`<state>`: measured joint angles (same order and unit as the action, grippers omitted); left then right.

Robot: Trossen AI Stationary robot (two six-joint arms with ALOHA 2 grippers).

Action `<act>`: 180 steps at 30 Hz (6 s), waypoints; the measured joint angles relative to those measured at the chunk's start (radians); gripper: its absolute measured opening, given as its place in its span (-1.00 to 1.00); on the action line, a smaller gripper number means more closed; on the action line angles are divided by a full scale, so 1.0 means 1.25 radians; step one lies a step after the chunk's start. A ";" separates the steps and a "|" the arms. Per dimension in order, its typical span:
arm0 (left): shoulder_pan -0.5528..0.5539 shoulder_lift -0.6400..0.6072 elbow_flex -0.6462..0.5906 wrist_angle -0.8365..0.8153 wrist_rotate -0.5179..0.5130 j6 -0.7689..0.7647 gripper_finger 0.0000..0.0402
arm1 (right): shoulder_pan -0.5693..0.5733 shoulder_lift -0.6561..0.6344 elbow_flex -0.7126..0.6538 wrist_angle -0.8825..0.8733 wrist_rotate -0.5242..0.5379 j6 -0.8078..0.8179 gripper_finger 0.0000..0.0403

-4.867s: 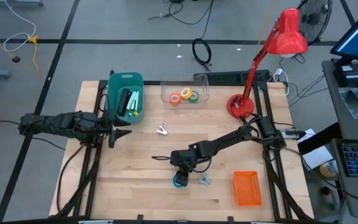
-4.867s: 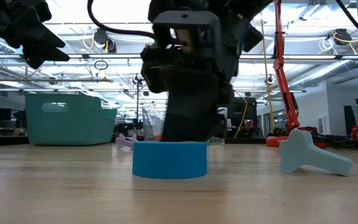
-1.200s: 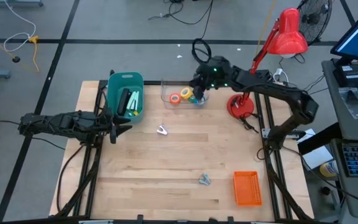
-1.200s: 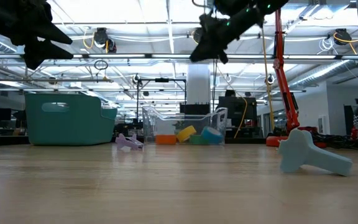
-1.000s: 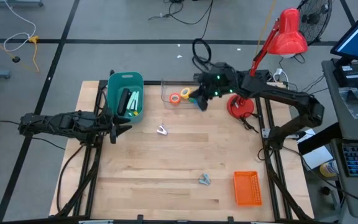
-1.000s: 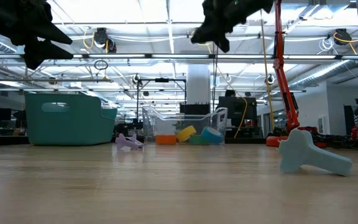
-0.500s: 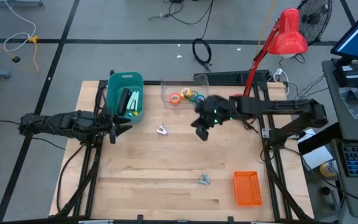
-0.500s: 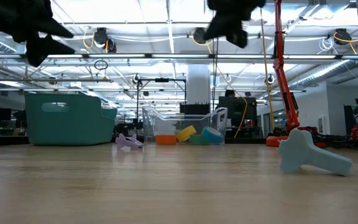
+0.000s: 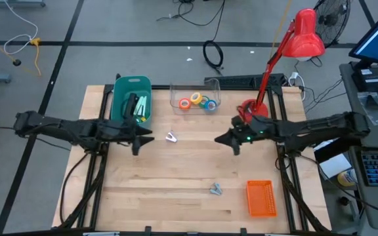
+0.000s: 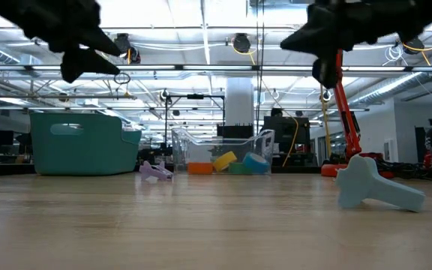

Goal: Pick and place Stapler, Stapler remover, tape
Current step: Put the violet staple remover into the orange bin

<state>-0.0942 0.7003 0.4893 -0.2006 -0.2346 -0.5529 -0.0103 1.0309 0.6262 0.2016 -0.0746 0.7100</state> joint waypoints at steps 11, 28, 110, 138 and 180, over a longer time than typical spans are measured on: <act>0.041 0.384 0.275 -0.231 -0.037 0.120 0.00 | 0.000 -0.155 -0.183 0.198 -0.007 0.002 -1.00; 0.127 0.652 0.466 -0.339 0.094 0.225 0.00 | -0.008 -0.339 -0.440 0.329 -0.027 -0.037 -1.00; 0.146 0.900 0.466 -0.336 0.134 0.546 -0.57 | -0.238 -0.495 -0.443 0.355 -0.320 -0.018 -1.00; 0.144 0.822 0.843 0.005 0.209 0.481 -0.74 | -0.210 -0.390 -0.389 0.357 -0.274 -0.136 -0.71; 0.089 0.854 0.859 -0.034 0.424 0.324 -0.74 | -0.168 -0.138 -0.123 0.361 -0.288 -0.446 0.05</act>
<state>0.0171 1.7679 1.5635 -0.2428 0.2954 -0.1475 -0.2199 0.8585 0.4725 0.6524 -0.4347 0.1520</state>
